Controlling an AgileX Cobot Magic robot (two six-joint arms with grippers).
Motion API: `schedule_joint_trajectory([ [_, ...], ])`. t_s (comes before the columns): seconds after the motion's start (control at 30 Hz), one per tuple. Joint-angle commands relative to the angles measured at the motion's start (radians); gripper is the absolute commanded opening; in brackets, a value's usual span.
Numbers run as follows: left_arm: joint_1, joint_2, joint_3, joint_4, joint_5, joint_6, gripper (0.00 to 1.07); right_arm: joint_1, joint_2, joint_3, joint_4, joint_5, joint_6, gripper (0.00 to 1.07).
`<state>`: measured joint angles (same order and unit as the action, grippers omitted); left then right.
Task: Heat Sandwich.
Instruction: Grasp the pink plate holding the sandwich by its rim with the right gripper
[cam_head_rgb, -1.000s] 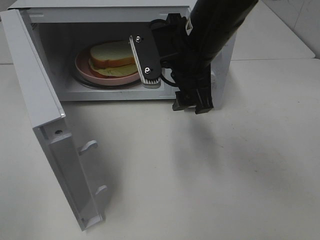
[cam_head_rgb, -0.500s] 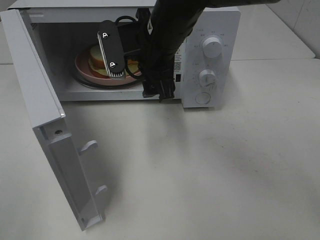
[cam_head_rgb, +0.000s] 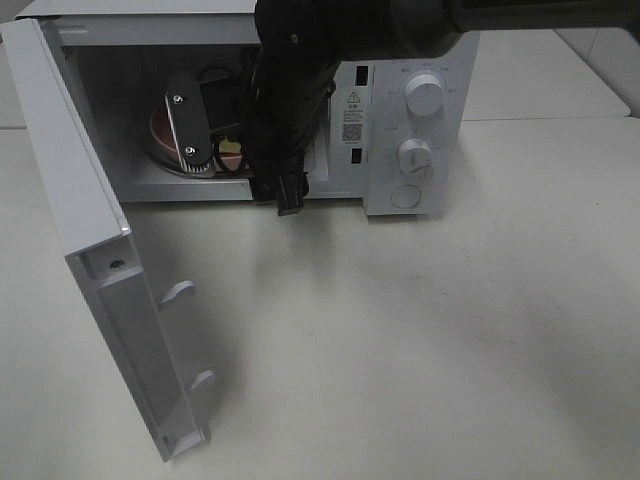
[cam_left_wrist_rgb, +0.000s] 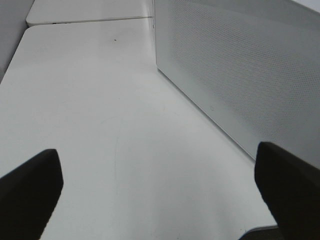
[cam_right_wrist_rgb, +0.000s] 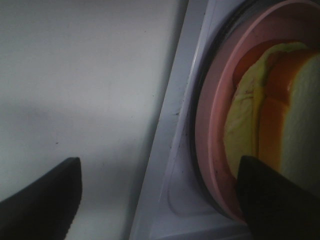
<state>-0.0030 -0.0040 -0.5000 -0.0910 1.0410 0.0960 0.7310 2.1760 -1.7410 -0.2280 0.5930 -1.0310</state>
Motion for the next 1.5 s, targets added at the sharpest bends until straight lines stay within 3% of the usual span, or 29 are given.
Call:
schedule_joint_trajectory([
  [0.03,0.002,-0.021,0.004,-0.002,-0.005,-0.003,0.99,0.003,0.042,-0.061,0.0,-0.009,0.005,0.8],
  [0.3,0.002,-0.021,0.004,0.008,-0.005,-0.003,0.99,0.002,0.16,-0.226,0.0,0.019,0.008,0.79],
  [0.57,0.002,-0.021,0.004,0.016,-0.005,-0.003,0.99,-0.023,0.237,-0.322,0.002,0.039,0.011,0.77],
  [0.97,0.002,-0.021,0.004,0.035,-0.005,-0.003,0.99,-0.024,0.293,-0.367,0.009,0.043,0.047,0.72],
  [1.07,0.002,-0.021,0.004,0.041,-0.005,-0.003,0.99,-0.024,0.293,-0.367,0.009,0.042,0.049,0.52],
  [1.1,0.002,-0.021,0.004,0.041,-0.005,-0.003,0.99,-0.024,0.293,-0.367,0.009,0.042,0.049,0.52],
  [1.13,0.002,-0.021,0.004,0.041,-0.005,-0.003,0.99,-0.024,0.293,-0.367,0.009,0.052,0.051,0.33],
  [1.23,0.002,-0.021,0.004,0.041,-0.005,-0.003,0.99,-0.024,0.293,-0.367,0.01,0.074,0.054,0.04],
  [1.5,0.002,-0.021,0.004,0.041,-0.005,-0.003,0.99,-0.024,0.293,-0.367,0.038,0.079,0.056,0.0],
])
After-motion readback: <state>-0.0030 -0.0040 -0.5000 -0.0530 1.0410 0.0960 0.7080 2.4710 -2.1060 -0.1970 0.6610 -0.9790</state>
